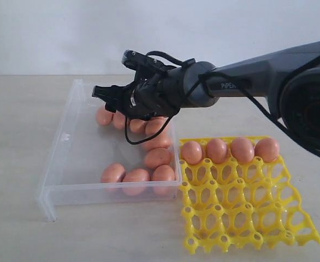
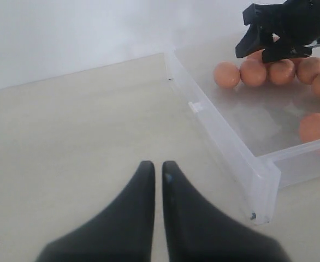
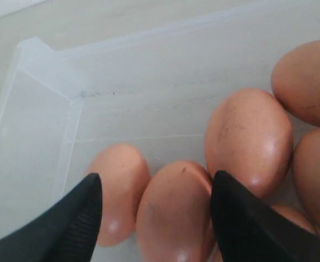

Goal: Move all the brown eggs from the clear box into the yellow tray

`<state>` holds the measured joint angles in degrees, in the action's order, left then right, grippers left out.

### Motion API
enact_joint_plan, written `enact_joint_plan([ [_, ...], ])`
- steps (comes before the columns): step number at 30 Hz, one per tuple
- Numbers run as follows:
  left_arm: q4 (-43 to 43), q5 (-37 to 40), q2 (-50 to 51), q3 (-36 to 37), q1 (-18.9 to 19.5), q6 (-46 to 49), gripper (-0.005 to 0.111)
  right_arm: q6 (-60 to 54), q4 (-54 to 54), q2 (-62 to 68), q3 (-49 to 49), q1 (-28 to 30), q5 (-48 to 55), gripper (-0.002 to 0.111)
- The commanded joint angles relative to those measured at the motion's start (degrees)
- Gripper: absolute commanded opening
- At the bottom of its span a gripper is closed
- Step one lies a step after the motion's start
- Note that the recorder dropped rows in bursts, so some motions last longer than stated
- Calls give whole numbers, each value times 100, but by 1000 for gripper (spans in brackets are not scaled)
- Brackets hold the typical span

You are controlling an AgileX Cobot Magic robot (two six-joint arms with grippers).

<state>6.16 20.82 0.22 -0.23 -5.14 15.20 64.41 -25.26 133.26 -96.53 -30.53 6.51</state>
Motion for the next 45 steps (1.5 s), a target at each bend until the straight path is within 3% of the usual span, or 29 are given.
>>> enact_joint_plan([
  [1,1,-22,-22,23,21,-61,4,53,-9,231,-20,86,-3,53],
  [5,1,-22,-22,23,21,-61,4,-622,-9,326,-20,62,215,53],
  [8,1,-22,-22,23,21,-61,4,-2034,-9,316,-20,-21,416,53],
  [13,1,-22,-22,23,21,-61,4,-3110,-9,316,-20,-193,925,53],
  [18,1,-22,-22,23,21,-61,4,-3158,-9,327,-20,-207,926,47],
  [27,1,-22,-22,23,21,-61,4,-3147,-31,327,-20,-207,237,1],
  [33,1,-22,-22,23,21,-61,4,-3147,-31,200,-20,-207,395,0],
  [45,1,-22,-22,23,21,-61,4,-3444,-19,-490,-20,-216,1793,0],
])
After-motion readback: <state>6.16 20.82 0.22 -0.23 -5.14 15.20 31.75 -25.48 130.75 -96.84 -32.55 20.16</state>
